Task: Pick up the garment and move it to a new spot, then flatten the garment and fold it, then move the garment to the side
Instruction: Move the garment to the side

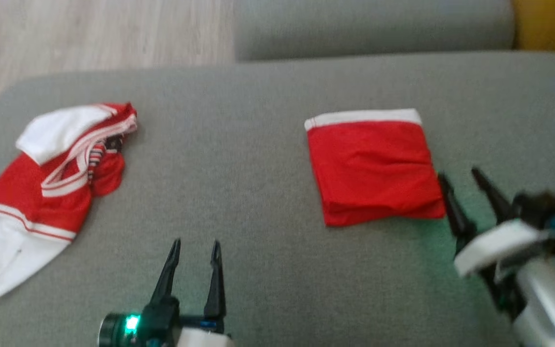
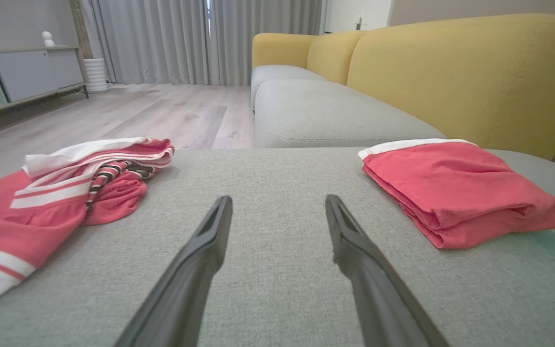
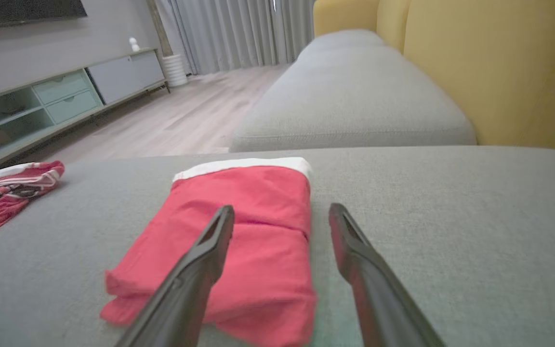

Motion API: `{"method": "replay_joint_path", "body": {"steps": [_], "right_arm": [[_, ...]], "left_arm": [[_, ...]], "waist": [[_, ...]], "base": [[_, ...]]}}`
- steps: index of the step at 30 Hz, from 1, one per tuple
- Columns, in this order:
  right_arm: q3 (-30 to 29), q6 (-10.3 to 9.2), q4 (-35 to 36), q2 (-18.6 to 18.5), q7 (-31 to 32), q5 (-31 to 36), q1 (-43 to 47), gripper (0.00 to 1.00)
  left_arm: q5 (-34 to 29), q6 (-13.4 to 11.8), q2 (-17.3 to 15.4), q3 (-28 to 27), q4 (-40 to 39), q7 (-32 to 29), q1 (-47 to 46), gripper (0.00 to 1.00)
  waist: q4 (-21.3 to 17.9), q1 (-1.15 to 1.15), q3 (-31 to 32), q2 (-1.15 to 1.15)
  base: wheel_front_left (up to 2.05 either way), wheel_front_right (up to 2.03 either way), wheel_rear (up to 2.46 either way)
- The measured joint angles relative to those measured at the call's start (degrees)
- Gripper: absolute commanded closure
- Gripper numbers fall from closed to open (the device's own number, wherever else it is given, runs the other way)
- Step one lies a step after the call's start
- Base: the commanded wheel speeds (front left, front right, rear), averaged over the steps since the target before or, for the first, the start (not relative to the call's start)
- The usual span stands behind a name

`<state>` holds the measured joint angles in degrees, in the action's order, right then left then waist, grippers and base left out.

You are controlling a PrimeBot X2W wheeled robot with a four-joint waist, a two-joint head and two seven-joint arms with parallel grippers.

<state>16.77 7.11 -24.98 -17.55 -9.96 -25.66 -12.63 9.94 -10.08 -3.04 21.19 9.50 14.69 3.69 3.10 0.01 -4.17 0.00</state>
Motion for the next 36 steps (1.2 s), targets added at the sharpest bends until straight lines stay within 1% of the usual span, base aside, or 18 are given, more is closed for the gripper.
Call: {"method": "replay_joint_path", "body": {"steps": [3, 6, 10, 13, 14, 15, 16, 19, 22, 30, 36], "right_arm": [[1.8, 0.0, -3.6, -2.5, 6.1, -6.4, -6.7, 0.0], [3.4, 0.0, -6.8, -4.4, 11.6, -11.8, -11.1, 0.0], [6.4, 0.0, -9.7, -5.0, 18.3, -19.9, -13.6, 0.0], [8.8, 0.0, -10.4, -5.0, 20.5, -25.1, -14.1, 0.0], [9.3, 0.0, -10.4, -5.0, 20.5, -26.5, -14.2, 0.24], [9.3, 0.0, -10.4, -5.0, 20.5, -26.5, -14.2, 0.77], [10.0, 0.0, -10.3, -5.3, 20.6, -27.7, -14.5, 1.0], [12.0, 0.0, -9.5, -6.6, 19.5, -30.4, -15.9, 1.0], [14.4, 0.0, -8.0, -9.2, 18.4, -31.1, -17.8, 1.0], [19.3, 0.0, -7.2, -18.9, 16.8, -30.8, -23.2, 1.0], [20.6, 0.0, -8.4, -24.9, 15.0, -29.5, -28.4, 1.0]], "left_arm": [[0.0, -0.4, 0.0, 1.3, -0.1, 0.0, -2.4, 0.0], [0.1, -0.6, 0.0, 2.4, 0.0, 0.0, -3.4, 0.0], [0.1, -1.6, 0.0, 3.6, 0.0, 0.0, -4.0, 0.0], [0.2, -2.0, 0.0, 4.4, 0.3, 0.0, -5.0, 0.0], [0.2, -2.1, 0.0, 4.5, 0.3, 0.0, -5.3, 0.0], [0.2, -2.1, 0.0, 4.5, 0.3, 0.0, -5.3, 0.0], [0.2, -2.1, 0.0, 4.6, 0.4, 0.0, -5.8, 0.0], [0.8, -2.6, 0.0, 4.5, 0.3, 0.0, -6.3, 0.0], [0.8, -2.6, 0.0, 4.4, 0.0, 0.0, -6.4, 0.0], [0.4, -2.4, 0.0, 4.2, -0.2, 0.0, -9.4, 0.0], [-1.7, -0.9, 0.0, 4.5, 0.3, 0.0, -14.1, 0.0]], "waist": [[0.4, 0.01, -2.7, 0.0], [0.8, 0.01, -4.6, 0.0], [1.3, 0.0, -6.1, 0.0], [1.6, 0.0, -6.7, 0.0], [1.6, 0.0, -6.8, 0.0], [1.6, 0.0, -6.8, 0.0], [1.6, 0.0, -7.0, 0.0], [1.1, 0.0, -7.5, 0.0], [0.1, -0.01, -8.1, 0.0], [-4.7, -0.01, -12.1, 0.0], [-8.4, 0.0, -16.5, 0.0]], "base": [[0.0, 0.0, 0.0], [0.0, 0.0, 0.0], [0.0, 0.0, 0.0], [0.0, 0.0, 0.0], [0.0, 0.0, 0.0], [0.0, 0.0, 0.0], [0.0, 0.0, 0.0], [0.0, 0.0, 0.0], [0.0, 0.0, 0.0], [0.0, 0.0, 0.0], [0.0, 0.0, 0.0]]}}
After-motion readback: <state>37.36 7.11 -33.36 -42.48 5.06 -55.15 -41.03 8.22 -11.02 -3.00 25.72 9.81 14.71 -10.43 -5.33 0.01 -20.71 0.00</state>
